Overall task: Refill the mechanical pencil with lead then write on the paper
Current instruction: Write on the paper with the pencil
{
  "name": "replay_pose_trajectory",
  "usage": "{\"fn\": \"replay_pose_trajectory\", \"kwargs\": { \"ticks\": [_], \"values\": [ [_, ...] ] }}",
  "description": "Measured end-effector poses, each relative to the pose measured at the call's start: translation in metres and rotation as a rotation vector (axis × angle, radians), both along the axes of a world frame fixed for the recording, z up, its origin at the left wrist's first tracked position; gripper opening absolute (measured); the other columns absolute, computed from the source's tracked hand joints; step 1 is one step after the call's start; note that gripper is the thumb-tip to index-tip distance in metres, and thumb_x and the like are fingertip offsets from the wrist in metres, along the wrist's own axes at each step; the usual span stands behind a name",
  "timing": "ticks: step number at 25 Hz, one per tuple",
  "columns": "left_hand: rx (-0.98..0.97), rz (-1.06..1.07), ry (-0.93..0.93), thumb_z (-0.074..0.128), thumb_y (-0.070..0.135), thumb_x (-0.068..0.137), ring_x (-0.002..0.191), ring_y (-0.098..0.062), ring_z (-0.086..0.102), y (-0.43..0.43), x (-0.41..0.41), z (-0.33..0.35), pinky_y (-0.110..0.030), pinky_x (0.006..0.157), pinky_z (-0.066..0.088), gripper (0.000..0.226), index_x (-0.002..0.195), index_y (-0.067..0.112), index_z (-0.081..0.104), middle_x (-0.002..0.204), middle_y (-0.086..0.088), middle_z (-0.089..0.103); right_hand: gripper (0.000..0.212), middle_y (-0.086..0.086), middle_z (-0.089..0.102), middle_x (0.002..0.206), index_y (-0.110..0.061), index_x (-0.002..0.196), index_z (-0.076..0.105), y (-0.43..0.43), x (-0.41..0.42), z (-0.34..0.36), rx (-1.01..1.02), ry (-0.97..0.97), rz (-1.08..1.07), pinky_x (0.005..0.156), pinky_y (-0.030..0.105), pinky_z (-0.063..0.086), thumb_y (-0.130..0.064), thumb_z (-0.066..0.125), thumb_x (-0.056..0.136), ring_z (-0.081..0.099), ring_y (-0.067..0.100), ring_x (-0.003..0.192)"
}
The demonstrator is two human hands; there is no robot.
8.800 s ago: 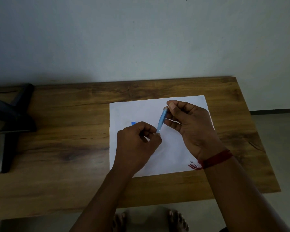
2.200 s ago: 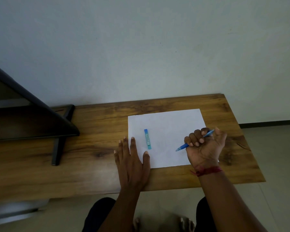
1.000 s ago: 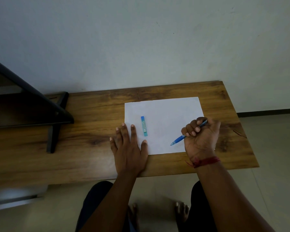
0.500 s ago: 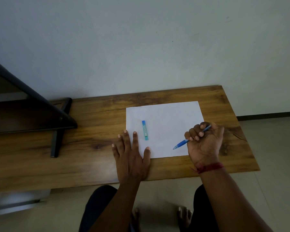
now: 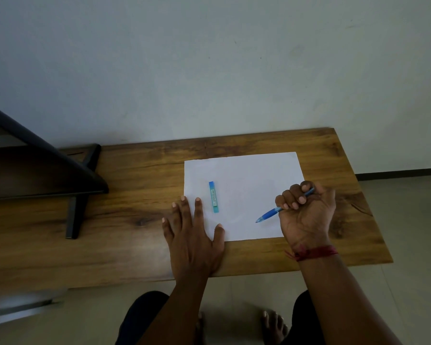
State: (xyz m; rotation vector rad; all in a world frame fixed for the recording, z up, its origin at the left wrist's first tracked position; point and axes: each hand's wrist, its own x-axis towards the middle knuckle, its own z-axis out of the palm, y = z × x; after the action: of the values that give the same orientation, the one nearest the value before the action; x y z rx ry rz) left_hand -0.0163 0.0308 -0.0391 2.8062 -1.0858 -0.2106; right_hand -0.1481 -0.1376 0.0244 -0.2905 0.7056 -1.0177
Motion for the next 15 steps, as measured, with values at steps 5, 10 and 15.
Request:
{"fn": "replay_pose_trajectory", "kwargs": {
  "ticks": [5,10,15],
  "values": [
    [-0.015,0.007,0.012,0.025,0.069,0.084,0.149,-0.031,0.003,0.0002,0.0005,-0.0006,-0.054,0.119,0.005,0.081,0.152,0.026,0.012,0.163,-0.008,0.007,0.031,-0.004,0.038,0.049,-0.016,0.065,0.048,-0.0028,0.0005,-0.004,-0.01,0.015,0.019,0.048,0.023,0.026,-0.025,0.033,0.091,0.029,0.009,0.043],
    [-0.026,0.008,0.017,0.03,0.069,0.084,0.149,-0.032,0.004,-0.0004,0.0007,-0.0002,-0.054,0.119,0.005,0.084,0.153,0.027,0.011,0.163,-0.008,0.005,0.032,-0.005,0.038,0.05,-0.017,0.067,0.05,-0.0076,-0.0002,-0.0068,0.008,-0.001,0.033,0.048,0.024,0.026,-0.025,0.033,0.092,0.03,0.009,0.044],
    [-0.008,0.016,0.018,0.028,0.071,0.082,0.149,-0.032,0.004,-0.0006,0.0008,0.0007,-0.053,0.119,0.005,0.084,0.153,0.028,0.011,0.163,-0.007,0.005,0.032,-0.004,0.039,0.049,-0.016,0.067,0.049,-0.0025,0.0071,-0.0064,-0.005,0.007,0.067,0.047,0.024,0.029,-0.023,0.031,0.092,0.031,0.009,0.043]
  ]
}}
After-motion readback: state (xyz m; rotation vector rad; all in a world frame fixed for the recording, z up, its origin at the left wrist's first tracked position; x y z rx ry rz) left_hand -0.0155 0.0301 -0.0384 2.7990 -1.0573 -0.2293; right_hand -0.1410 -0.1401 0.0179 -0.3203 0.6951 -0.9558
